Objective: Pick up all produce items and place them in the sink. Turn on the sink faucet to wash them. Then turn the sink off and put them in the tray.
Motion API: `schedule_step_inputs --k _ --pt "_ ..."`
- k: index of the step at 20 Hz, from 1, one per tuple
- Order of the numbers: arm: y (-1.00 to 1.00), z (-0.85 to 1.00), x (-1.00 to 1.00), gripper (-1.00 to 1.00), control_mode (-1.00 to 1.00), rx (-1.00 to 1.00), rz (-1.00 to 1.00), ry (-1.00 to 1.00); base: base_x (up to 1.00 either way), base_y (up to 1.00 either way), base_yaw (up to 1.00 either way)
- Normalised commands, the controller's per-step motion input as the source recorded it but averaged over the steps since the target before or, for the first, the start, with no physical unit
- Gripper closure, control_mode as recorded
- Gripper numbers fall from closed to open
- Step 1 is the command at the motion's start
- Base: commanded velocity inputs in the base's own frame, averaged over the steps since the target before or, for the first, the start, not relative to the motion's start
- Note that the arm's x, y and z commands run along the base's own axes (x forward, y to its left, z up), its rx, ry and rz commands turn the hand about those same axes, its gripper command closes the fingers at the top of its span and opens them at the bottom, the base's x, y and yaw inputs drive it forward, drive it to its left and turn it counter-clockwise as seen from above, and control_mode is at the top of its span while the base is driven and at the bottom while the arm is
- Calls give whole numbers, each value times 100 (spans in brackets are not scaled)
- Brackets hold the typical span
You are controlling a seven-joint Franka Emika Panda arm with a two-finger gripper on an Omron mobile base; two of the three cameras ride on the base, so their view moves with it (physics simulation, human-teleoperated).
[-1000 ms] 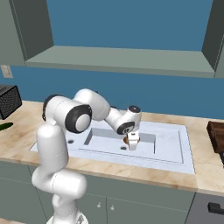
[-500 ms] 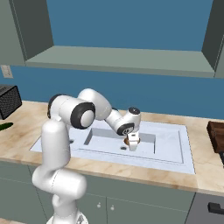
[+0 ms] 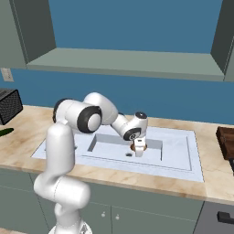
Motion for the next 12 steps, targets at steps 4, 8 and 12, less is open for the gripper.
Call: schedule_step_inputs --k 4,8,12 --pt "0 -29 13 100 -100 0 0 0 0 0 0" --pt "0 -33 4 100 -100 0 0 3 0 0 0" --pt "0 -24 0 -100 -100 0 0 3 0 0 0"
